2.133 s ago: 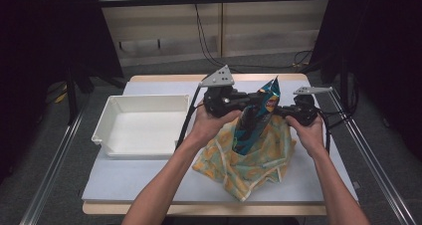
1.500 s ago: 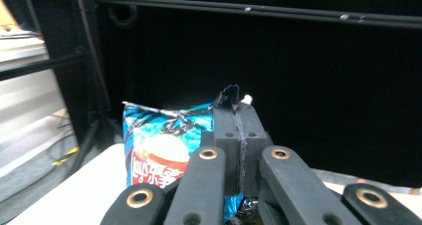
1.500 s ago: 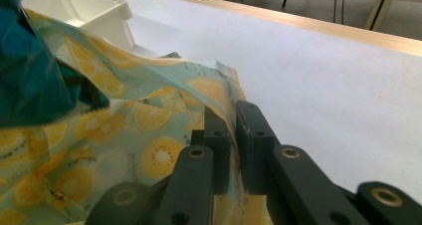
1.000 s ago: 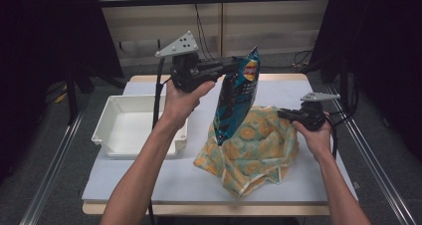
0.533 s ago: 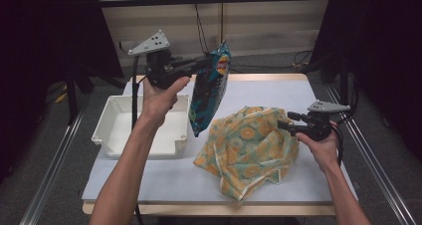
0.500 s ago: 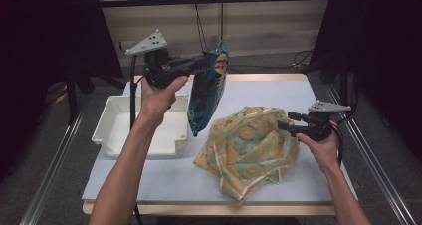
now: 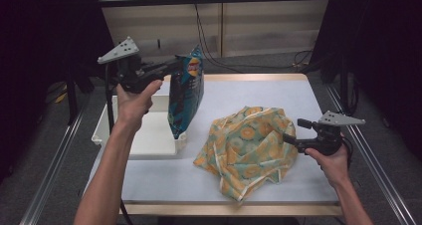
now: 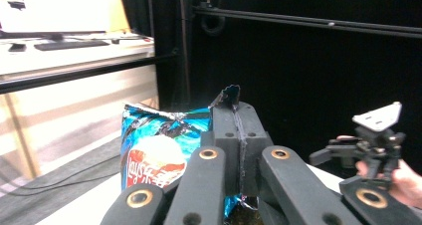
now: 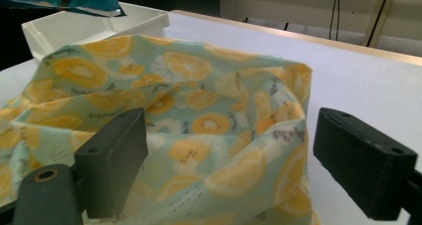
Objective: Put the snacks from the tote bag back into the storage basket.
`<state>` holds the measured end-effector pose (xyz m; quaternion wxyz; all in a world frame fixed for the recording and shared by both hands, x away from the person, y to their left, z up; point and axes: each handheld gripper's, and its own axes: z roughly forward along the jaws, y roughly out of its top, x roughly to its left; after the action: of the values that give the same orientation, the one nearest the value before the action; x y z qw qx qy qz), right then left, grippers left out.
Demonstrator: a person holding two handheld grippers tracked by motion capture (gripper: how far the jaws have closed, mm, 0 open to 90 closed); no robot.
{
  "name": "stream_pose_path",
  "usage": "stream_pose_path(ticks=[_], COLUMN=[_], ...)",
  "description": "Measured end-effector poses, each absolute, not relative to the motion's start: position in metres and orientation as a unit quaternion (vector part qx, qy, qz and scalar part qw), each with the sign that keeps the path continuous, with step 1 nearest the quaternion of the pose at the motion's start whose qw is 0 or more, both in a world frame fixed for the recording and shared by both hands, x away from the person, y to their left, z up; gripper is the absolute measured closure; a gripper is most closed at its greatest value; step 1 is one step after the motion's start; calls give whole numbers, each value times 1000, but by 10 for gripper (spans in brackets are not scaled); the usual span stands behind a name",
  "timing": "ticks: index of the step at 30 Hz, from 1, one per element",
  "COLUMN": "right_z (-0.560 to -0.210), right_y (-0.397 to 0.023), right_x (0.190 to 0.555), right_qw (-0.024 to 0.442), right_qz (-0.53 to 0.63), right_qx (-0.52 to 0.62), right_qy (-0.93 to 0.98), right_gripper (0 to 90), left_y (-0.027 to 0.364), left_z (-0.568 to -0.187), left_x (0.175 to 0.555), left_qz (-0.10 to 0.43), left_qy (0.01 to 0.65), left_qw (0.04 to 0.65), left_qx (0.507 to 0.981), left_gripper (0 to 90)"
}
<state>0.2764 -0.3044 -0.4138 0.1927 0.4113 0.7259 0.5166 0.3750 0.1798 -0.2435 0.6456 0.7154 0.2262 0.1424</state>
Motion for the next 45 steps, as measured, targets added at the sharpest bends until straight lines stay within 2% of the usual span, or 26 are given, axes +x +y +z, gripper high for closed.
stream_pose_path(ticks=[9, 15, 21, 34, 45], right_z=[-416, -422, -428, -436, -445], right_y=[-305, -307, -308, -302, -303], right_x=[249, 232, 218, 192, 193], right_qw=[196, 195, 199, 207, 197], right_qz=[522, 527, 528, 525, 517], right_qx=[413, 421, 429, 431, 434], right_qy=[720, 712, 705, 704, 711], right_gripper=[103, 58, 58, 81, 81], left_y=[215, 226, 235, 259, 261], left_z=[-242, -244, -246, -273, -308], left_x=[380, 386, 389, 406, 428], left_qz=[163, 175, 191, 221, 231], left_qy=[252, 269, 283, 354, 376], left_qw=[640, 633, 620, 591, 571], left_qx=[707, 704, 707, 691, 693], left_gripper=[900, 900, 900, 900, 900])
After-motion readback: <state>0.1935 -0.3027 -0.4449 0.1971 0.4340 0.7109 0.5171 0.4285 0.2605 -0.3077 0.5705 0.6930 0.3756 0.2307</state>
